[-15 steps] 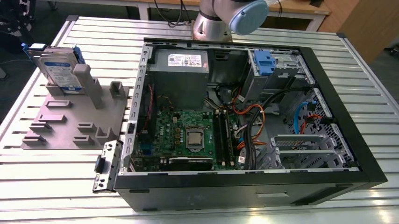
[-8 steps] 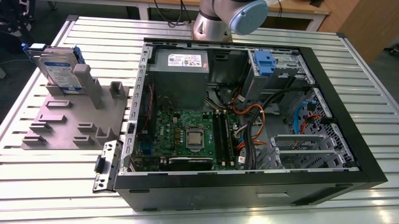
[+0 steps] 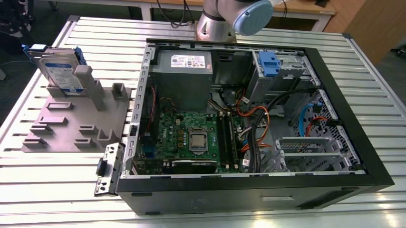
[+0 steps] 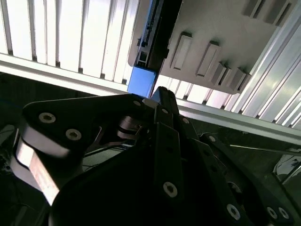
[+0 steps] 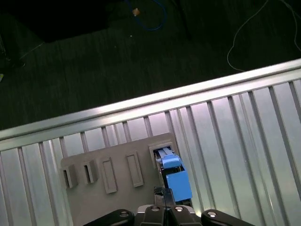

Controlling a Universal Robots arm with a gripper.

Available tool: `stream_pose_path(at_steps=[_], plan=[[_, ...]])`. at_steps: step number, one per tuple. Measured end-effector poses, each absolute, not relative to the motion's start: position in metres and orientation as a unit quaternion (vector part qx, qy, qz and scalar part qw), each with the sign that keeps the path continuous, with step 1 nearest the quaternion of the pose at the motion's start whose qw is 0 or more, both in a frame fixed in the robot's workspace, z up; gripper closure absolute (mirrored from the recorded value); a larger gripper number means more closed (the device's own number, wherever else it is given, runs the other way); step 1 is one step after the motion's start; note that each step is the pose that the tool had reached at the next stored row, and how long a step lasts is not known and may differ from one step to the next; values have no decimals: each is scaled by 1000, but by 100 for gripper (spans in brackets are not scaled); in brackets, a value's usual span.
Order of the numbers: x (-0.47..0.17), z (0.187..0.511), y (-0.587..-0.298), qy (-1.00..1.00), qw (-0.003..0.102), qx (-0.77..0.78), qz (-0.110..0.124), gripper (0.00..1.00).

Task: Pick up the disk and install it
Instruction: 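Pick up the disk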

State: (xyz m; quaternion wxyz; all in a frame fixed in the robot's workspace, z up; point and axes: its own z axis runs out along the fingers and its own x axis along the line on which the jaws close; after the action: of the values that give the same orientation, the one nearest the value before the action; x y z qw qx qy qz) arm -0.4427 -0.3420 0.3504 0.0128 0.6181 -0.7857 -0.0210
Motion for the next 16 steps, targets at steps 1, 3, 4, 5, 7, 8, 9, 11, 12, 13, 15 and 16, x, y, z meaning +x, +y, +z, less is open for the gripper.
stream_pose_path(at_steps=[1,3,4,5,7,8,9,11,12,13,15,16], plan=[[-443,350,-342,-780,13,625,-21,89],[-443,350,-342,-772,13,635,-21,89],[-443,350,-342,-770,13,637,-21,89],[-443,350,-342,-770,13,637,-21,89],[-443,350,-342,-770,13,637,-21,89],[-443,350,-342,-770,13,637,-21,89],[-443,350,-342,-770,13,637,-21,89],[-443,350,-342,-770,13,637,-21,89],[-443,350,-342,-770,13,638,-21,89],[-443,350,-342,-770,13,638,-21,89],[-443,350,-342,-768,13,640,-21,89],[-443,350,-342,-768,13,640,-21,89]])
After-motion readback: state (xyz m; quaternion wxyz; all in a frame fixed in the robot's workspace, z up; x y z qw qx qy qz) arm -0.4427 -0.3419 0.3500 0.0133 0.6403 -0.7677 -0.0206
